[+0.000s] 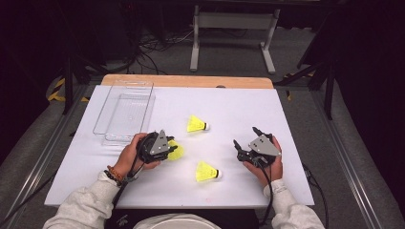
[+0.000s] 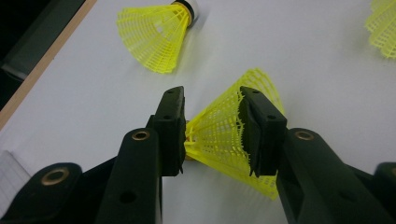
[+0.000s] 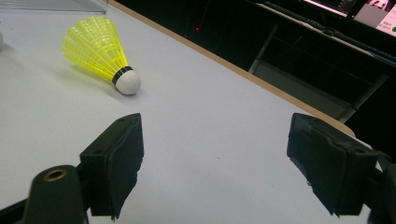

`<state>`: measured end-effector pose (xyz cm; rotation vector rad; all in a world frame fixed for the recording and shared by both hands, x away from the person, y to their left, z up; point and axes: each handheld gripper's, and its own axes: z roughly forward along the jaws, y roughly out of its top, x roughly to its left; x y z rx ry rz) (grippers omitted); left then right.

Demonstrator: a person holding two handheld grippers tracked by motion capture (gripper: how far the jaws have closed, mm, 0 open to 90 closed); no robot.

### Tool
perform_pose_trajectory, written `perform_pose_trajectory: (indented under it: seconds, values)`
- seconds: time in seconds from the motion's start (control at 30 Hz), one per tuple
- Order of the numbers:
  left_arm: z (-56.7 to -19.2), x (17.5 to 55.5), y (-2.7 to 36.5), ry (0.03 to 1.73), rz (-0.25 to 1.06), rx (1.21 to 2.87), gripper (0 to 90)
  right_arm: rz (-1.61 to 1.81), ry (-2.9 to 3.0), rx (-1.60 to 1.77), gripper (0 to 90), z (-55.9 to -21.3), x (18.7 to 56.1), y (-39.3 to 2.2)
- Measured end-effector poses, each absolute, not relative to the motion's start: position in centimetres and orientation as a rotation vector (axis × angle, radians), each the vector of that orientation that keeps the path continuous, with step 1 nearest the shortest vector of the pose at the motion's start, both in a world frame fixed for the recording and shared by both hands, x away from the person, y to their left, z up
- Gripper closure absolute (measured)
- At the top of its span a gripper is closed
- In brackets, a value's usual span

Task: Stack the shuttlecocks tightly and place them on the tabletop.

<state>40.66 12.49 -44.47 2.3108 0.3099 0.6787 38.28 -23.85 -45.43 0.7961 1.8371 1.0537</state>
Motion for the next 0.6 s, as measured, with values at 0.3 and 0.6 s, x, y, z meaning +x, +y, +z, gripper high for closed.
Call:
perform_pose_trajectory:
  seconds: [0.3, 0.6]
  values:
    - [-44.2, 41.0, 11.7, 0.317, 0.688, 2.318, 73.6, 1.052, 1.836, 0.791, 20.0, -45.4, 38.2, -23.9]
    - [-42.7, 41.7, 10.8, 0.297, 0.7, 2.405, 86.4, 1.055, 1.84, 0.795, 20.4, -45.4, 38.1, -23.8]
